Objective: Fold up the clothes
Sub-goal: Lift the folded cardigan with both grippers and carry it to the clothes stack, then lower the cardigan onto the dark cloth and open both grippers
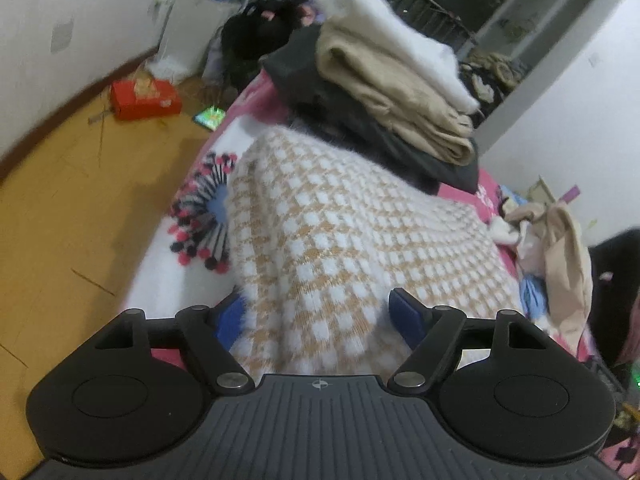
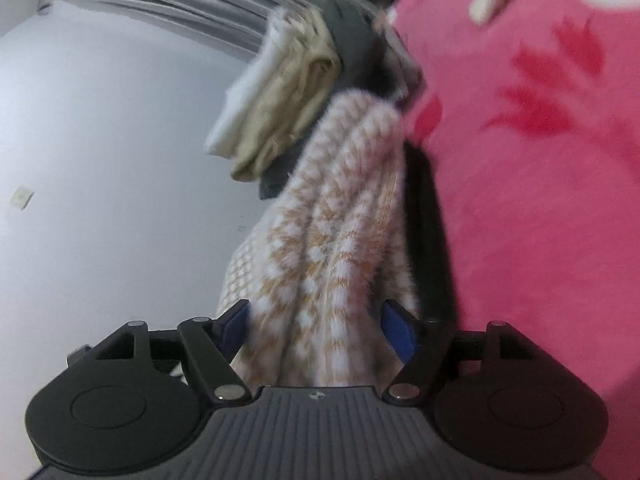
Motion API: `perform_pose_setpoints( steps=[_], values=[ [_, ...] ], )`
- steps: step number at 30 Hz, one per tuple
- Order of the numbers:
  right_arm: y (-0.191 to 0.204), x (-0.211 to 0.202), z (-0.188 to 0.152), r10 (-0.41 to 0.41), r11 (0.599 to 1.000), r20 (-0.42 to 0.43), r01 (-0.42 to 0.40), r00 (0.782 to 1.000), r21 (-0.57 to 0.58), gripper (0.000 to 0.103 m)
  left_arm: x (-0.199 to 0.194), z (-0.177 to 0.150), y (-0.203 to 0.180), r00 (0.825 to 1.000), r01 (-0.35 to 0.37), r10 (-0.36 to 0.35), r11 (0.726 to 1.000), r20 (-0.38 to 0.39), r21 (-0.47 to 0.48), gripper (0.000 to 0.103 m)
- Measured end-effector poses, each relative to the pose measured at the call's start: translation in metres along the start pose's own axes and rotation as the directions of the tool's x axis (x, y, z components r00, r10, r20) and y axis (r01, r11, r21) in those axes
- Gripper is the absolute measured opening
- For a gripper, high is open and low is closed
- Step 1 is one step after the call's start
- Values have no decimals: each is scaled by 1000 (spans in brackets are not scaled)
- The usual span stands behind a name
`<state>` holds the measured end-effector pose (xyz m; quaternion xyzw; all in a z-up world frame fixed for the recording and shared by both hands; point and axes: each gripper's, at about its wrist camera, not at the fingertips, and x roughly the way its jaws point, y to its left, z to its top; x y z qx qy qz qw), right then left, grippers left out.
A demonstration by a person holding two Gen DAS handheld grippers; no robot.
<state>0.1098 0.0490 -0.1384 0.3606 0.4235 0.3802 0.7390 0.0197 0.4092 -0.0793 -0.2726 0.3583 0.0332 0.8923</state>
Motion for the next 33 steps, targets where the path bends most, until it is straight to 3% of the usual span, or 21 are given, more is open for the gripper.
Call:
perform_pose_setpoints(
  steps=[2, 4, 6, 8, 11, 13, 16, 19, 22, 25, 29, 31, 33],
  values=[
    [2, -32, 1, -10, 999, 46, 12, 999, -42, 74, -23, 2, -7, 999, -1, -2, 999, 52, 50, 72],
    [5, -45, -3, -29, 997, 58, 33, 998, -76, 64, -47, 2, -24, 994, 1, -14, 993, 111, 122, 72],
    [8, -58, -6, -47, 993, 71, 54, 996, -109, 56, -58, -4, -49, 992, 3, -33, 972, 123, 233, 72],
    [11, -71, -9, -64, 987, 84, 76, 994, -142, 53, -61, -15, -73, 994, 1, -40, 938, 106, 346, 72],
    [15, -90, -15, -89, 976, 105, 108, 990, -191, 51, -33, -49, -95, 999, -34, 28, 871, 21, 491, 69],
    [18, -103, -18, -106, 966, 120, 130, 987, -223, 51, -23, -65, -102, 998, -69, 64, 837, 28, 542, 71],
    [23, -123, -23, -129, 949, 143, 164, 981, -269, 51, -15, -78, -108, 992, -124, 107, 808, 64, 576, 71],
    [27, -142, -28, -150, 929, 166, 197, 975, -315, 51, -29, -67, -123, 991, -134, 126, 812, 54, 568, 70],
    [28, -150, -36, -160, 911, 143, 202, 977, -359, 51, -44, -58, -148, 993, -113, 75, 801, 89, 588, 72],
    [30, -151, -48, -173, 889, 113, 205, 978, -409, 51, -30, -52, -169, 993, -117, 77, 812, 94, 571, 73],
    [29, -157, -70, -168, 883, 62, 178, 984, -433, 52, 18, -53, -181, 978, -203, 198, 816, 69, 542, 73],
    [27, -156, -75, -166, 889, 35, 164, 986, -428, 52, 42, -62, -183, 959, -258, 280, 795, 44, 549, 72],
    [25, -156, -79, -163, 894, 7, 151, 987, -422, 52, 50, -74, -189, 941, -312, 330, 762, 73, 567, 76]
  ],
)
